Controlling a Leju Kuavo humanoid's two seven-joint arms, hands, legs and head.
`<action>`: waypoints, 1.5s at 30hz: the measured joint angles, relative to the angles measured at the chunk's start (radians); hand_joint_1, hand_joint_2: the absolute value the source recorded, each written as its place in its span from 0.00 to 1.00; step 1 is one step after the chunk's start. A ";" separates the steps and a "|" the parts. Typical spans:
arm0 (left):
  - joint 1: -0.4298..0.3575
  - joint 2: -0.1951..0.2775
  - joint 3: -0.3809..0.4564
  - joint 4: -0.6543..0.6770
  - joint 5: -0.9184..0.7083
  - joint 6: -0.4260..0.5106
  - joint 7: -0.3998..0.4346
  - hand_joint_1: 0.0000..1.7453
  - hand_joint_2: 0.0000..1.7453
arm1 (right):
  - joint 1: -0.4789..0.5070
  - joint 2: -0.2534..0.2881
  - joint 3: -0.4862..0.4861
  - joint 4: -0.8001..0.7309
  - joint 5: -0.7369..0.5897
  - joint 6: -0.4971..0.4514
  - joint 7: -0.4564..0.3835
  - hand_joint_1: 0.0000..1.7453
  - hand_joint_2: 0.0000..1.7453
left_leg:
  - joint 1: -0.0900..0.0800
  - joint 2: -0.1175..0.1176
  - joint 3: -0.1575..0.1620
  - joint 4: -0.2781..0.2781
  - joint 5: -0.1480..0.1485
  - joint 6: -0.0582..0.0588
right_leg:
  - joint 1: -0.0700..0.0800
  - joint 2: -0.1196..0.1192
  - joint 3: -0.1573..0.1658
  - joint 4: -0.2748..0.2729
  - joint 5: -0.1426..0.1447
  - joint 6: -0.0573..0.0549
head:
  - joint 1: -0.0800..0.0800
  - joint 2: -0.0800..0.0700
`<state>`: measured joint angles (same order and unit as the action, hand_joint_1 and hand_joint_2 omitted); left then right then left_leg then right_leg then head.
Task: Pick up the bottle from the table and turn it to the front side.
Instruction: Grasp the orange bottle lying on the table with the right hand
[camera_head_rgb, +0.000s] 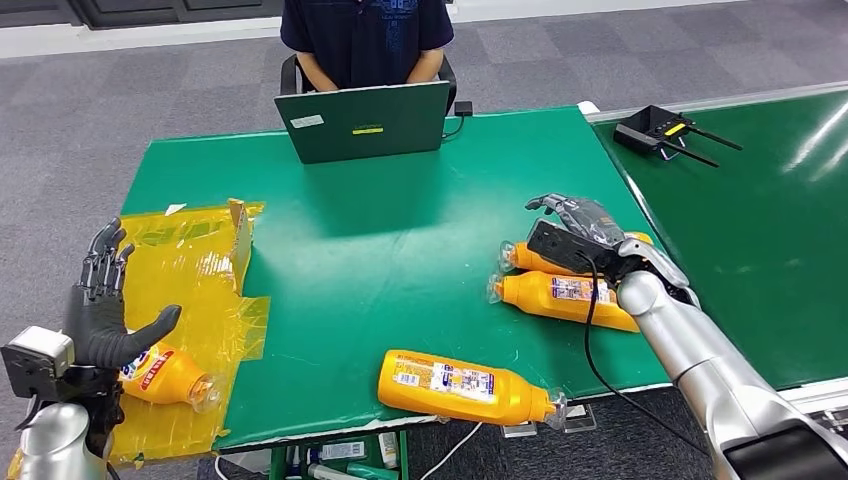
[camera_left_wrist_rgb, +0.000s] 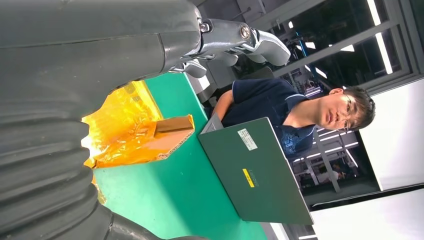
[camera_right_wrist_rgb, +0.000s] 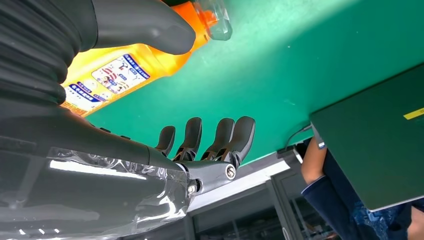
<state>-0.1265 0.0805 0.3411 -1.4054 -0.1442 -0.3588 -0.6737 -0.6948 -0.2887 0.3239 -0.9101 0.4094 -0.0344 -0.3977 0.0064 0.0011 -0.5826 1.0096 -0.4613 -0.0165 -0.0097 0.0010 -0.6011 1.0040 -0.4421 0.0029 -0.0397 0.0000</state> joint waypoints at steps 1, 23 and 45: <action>0.000 0.000 0.000 0.001 0.000 0.000 0.000 0.00 1.00 | -0.001 0.000 0.000 0.000 0.000 0.001 0.000 0.32 1.00 | 0.000 0.000 0.000 0.000 0.000 0.000 | 0.000 0.000 0.000 0.000 0.000 0.000 | 0.000 0.000; -0.023 0.014 -0.022 0.033 0.009 0.012 0.000 0.00 1.00 | 0.032 0.012 0.000 0.062 0.027 0.013 0.091 0.00 1.00 | 0.000 0.000 0.000 0.000 0.000 0.000 | 0.000 0.000 0.000 0.000 0.000 0.000 | 0.000 0.000; -0.017 0.016 -0.027 0.031 0.019 0.019 0.003 0.00 1.00 | 0.069 0.076 0.009 0.096 0.043 0.017 0.105 0.00 1.00 | 0.000 0.000 -0.001 0.000 0.000 0.000 | 0.001 0.000 0.000 0.000 0.000 0.000 | 0.000 0.000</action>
<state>-0.1436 0.0969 0.3140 -1.3748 -0.1249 -0.3402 -0.6707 -0.6254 -0.2129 0.3331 -0.8141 0.4526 -0.0170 -0.2926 0.0065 0.0010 -0.5831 1.0095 -0.4613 -0.0166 -0.0089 0.0010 -0.6016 1.0042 -0.4422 0.0028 -0.0397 -0.0001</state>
